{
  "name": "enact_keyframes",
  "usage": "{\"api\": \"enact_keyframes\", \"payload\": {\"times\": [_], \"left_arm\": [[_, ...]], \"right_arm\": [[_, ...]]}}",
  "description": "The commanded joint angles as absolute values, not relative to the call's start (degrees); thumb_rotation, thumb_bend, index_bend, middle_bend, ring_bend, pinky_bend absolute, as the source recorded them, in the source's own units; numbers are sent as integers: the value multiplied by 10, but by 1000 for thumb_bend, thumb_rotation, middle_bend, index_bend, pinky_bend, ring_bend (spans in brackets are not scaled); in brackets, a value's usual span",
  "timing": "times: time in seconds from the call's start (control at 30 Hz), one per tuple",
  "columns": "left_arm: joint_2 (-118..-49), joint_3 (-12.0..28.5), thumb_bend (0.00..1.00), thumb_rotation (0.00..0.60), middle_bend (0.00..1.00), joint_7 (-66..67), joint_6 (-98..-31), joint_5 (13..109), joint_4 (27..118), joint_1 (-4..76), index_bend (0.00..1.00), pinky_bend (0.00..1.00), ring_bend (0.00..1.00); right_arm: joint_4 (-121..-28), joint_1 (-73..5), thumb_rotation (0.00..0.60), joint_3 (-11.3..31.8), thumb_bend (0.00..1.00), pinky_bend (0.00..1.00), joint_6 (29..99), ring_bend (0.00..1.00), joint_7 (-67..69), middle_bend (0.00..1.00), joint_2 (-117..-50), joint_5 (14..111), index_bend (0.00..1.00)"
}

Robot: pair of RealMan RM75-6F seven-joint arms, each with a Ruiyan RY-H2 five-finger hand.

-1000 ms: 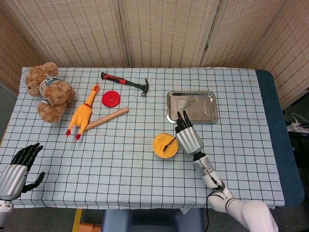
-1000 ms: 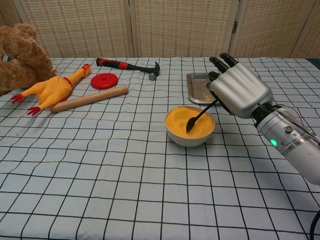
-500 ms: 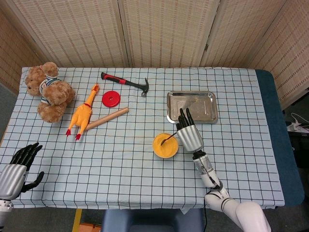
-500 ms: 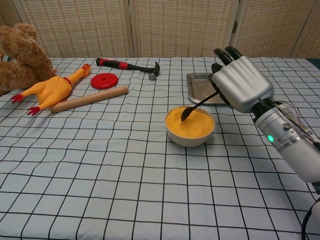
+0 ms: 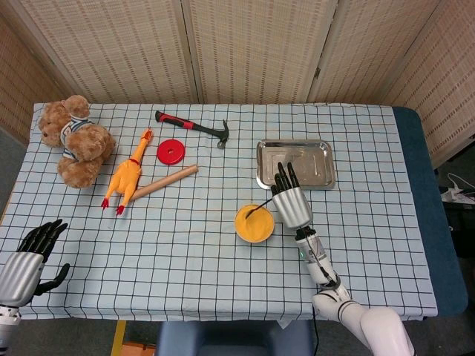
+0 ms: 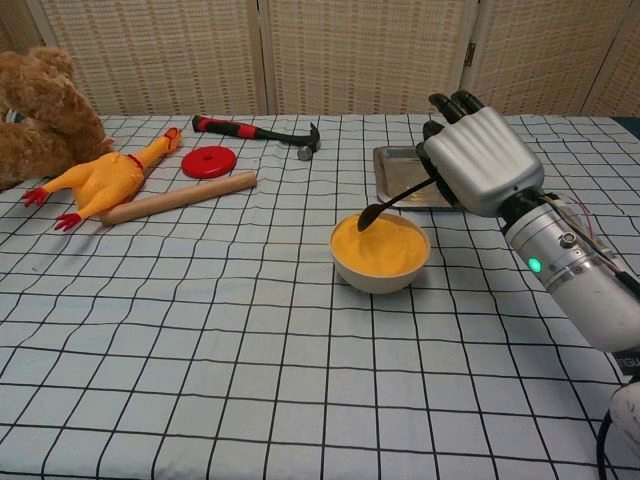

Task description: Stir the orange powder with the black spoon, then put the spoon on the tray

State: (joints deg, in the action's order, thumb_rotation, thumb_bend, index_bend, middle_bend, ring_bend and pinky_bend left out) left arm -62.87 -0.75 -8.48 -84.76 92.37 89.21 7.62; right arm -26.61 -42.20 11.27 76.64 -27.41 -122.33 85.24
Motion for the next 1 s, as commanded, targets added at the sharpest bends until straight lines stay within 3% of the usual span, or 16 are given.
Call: {"api": "enact_keyframes", "payload": {"times": [0.03,0.43,0.77,1.0], "left_arm": [[-629,-7,418,600,11,-85,-847,923,891,76,53,92,0],[-629,-8,419,600,11,-87,-848,924,891,76,54,92,0],[-629,-11,417,600,12,-85,-849,930,894,76,53,92,0],[-629,-13,417,600,11,-83,-852,934,896,75,53,92,0]], "right_arm": [[-246,-433,600,118,395,103,748,36,-270,308,-1238,844,965],[-222,-413,600,77,395,106,752,43,-243,310,-1239,868,968],[-309,-379,600,47,395,106,774,43,-265,310,-1181,888,979],[-365,-376,600,62,395,106,795,43,-281,310,-1157,886,979]]}}
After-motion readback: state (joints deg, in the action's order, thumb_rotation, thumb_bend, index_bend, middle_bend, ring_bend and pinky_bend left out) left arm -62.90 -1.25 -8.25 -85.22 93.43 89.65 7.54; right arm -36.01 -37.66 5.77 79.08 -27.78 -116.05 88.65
